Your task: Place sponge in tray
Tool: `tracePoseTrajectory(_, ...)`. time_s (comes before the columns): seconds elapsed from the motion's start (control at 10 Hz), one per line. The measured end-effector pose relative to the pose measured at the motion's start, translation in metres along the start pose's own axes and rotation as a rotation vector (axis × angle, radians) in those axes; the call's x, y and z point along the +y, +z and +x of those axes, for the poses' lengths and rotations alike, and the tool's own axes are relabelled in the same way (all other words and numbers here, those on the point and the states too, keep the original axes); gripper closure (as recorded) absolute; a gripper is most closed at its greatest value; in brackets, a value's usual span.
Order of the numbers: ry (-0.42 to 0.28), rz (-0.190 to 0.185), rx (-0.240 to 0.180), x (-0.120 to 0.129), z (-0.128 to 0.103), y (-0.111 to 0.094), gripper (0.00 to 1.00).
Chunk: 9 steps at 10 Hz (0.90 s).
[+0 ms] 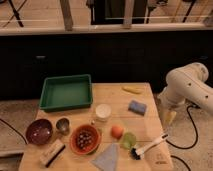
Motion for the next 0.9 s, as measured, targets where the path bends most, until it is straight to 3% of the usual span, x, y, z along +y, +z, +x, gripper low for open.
tracePoseTrajectory(0.9,-0.001,0.000,-0.003,-0.0005,0.0000,0.0025,0.20)
